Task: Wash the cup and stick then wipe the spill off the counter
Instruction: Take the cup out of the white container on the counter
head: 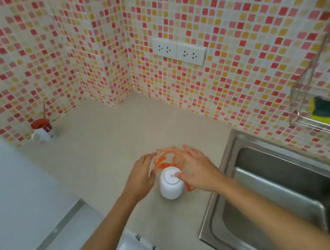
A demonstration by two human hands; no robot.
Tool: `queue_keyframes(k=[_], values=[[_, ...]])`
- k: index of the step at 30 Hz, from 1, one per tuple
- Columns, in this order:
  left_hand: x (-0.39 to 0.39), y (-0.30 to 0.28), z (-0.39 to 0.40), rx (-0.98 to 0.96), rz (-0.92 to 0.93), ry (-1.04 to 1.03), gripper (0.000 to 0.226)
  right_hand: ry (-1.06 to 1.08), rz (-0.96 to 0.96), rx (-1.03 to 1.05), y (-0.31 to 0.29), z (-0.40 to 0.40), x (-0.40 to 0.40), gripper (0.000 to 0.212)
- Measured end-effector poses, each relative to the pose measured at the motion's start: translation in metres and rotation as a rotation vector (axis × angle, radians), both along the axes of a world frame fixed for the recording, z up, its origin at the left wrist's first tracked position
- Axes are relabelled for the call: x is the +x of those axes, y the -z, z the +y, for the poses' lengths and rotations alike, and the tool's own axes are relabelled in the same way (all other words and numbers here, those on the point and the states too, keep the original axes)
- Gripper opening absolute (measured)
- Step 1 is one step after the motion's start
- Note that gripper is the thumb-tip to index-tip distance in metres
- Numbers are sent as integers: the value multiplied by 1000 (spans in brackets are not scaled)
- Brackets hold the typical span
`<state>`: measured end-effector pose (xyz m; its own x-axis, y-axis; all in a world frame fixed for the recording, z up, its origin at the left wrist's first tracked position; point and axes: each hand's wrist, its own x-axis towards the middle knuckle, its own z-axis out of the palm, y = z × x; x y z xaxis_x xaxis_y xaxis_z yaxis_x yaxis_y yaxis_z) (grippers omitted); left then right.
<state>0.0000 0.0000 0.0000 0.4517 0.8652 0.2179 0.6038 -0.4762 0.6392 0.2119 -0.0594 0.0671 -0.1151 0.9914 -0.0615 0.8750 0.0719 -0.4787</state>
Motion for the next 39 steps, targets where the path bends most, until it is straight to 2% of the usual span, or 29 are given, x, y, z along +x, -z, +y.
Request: queue_keyframes(k=[2,5,7,14,17,19,23,28,39], values=[[-5,24,-3,-71,-2,16,58,-47,2,-17,16,4,-13,75],[-5,60,-22,-203,-58,75,68,2,23,-119,40,-3,-25,91],[-4,76,-31,-261,-105,107,71,11,38,-117,53,-7,-27,96],[11,90,-38,-405,-297,73,78,217,160,-75,62,-9,-42,84],[23,88,-33,-450,-402,13,72,315,159,-55,63,-8,-51,82],[25,94,-32,-458,-381,-34,71,334,129,-55,65,-8,-54,82],[25,117,-30,-463,-254,-46,88,320,89,-56,66,-7,-56,79],[25,112,-32,-345,-252,-4,69,270,48,-52,62,-6,-53,77],[23,110,-36,-293,-208,-25,71,45,-28,-169,43,-3,-35,73]])
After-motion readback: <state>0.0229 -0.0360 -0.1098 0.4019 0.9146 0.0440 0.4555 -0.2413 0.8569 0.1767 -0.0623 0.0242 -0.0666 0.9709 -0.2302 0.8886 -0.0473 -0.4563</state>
